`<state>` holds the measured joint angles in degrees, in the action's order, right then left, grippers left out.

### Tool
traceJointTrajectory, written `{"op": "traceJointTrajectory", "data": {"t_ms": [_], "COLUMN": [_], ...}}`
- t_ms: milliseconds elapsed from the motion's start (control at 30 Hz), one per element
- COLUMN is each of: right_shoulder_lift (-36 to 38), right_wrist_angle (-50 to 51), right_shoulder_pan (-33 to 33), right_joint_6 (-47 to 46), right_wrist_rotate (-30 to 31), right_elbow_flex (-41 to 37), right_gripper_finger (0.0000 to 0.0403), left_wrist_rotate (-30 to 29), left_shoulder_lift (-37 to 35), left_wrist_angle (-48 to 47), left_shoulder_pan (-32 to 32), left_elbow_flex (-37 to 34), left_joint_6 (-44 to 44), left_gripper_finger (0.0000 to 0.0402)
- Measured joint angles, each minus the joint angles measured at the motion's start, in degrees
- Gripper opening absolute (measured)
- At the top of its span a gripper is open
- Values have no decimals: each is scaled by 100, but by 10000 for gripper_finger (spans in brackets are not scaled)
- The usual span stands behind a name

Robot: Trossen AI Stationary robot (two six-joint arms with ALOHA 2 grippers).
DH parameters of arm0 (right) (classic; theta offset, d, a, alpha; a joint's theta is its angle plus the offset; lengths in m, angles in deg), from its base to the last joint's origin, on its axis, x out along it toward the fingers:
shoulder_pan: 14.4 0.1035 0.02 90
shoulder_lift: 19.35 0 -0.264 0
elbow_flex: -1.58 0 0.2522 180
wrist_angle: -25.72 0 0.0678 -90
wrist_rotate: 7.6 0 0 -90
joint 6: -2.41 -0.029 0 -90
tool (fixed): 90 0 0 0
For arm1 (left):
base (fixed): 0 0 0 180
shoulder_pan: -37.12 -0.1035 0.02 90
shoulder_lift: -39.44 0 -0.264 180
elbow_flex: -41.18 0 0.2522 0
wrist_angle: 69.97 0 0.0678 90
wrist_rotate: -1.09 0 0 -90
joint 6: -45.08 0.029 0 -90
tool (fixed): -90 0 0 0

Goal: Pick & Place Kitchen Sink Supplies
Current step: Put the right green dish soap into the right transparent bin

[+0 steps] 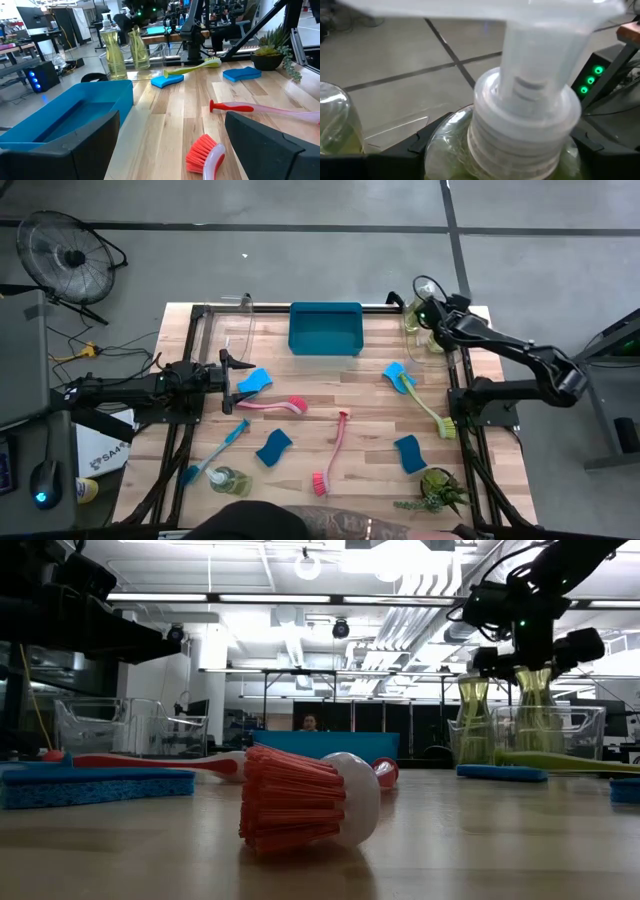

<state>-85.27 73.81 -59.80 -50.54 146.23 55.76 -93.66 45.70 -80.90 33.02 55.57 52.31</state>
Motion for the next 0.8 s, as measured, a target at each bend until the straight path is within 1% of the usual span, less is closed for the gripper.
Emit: {"op": "traceJointTrajectory", "data": {"t_ms": [233,467,800], "right_shoulder_lift": [-322,-546,-535], "right_wrist_angle": [-441,-650,-597], "right_shoulder_pan": [4,4,9], "right_joint_6": [280,224,396], "right_wrist_rotate": [224,511,279], "right_elbow_flex": [0,0,0], "right_gripper_finger": [264,264,264], "left_wrist_rotate": [0,0,0], "left_shoulder_lift": [0,-1,0], "left_wrist_angle": [0,0,0], "left_shoulder_pan": [0,0,0], "left_elbow_flex": [0,0,0], "left_joint_6": [-2,-2,-2], "left_gripper_finger": [356,356,356]}}
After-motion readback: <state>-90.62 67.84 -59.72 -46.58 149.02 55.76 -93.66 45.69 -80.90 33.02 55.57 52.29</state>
